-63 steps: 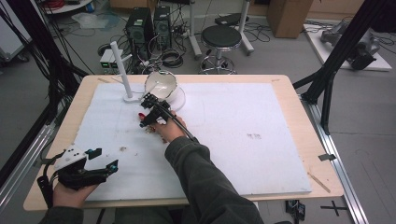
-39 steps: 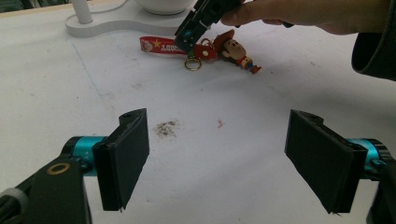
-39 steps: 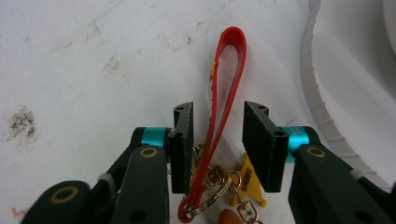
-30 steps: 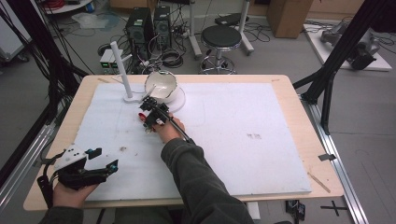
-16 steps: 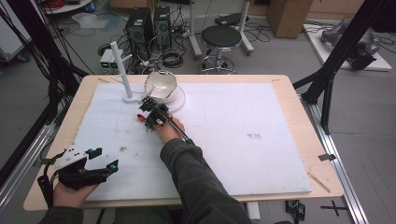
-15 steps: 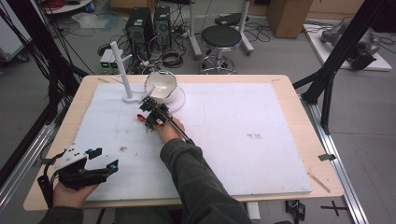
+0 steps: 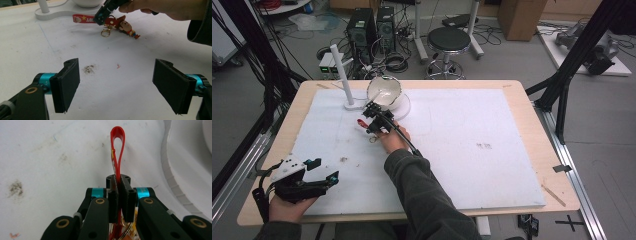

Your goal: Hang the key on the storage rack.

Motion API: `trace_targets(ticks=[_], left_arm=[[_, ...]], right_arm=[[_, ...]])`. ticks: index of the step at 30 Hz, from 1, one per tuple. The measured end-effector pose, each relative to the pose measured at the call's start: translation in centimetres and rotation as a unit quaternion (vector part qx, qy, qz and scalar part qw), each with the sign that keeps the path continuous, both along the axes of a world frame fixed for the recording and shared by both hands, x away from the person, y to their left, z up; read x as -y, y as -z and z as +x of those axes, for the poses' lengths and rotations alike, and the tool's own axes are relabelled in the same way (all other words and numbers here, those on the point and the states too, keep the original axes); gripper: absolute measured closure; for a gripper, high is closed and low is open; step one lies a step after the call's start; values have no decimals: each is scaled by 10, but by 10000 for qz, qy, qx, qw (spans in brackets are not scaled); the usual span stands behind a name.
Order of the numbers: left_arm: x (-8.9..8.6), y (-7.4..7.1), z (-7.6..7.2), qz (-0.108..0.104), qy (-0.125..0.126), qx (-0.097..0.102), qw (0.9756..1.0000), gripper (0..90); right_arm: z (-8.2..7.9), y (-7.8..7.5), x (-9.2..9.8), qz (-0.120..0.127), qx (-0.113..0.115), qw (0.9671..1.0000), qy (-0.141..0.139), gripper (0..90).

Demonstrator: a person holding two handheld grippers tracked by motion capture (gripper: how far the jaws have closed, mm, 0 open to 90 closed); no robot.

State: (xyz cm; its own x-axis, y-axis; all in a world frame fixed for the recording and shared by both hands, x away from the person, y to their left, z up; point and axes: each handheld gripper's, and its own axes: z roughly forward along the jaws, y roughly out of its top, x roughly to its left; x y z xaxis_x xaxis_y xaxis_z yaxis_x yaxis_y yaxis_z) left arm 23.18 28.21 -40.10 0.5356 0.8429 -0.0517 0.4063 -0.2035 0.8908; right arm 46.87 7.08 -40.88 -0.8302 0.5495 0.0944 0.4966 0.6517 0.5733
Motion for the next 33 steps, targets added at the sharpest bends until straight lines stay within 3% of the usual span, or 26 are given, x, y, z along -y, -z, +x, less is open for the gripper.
trace_targets(ticks=[7, 20, 33], left_arm=[[1, 0, 0, 11, 28, 7, 10000, 224], [1, 0, -1, -1, 5, 14, 10000, 224], [0, -1, -1, -10, -7, 27, 10000, 224]], right_arm=[[-5, -5, 3, 171, 97, 9998, 1, 858], [-15, -27, 9, 674, 573, 9960, -84, 859], [-19, -33, 14, 909, 641, 9937, -125, 860]])
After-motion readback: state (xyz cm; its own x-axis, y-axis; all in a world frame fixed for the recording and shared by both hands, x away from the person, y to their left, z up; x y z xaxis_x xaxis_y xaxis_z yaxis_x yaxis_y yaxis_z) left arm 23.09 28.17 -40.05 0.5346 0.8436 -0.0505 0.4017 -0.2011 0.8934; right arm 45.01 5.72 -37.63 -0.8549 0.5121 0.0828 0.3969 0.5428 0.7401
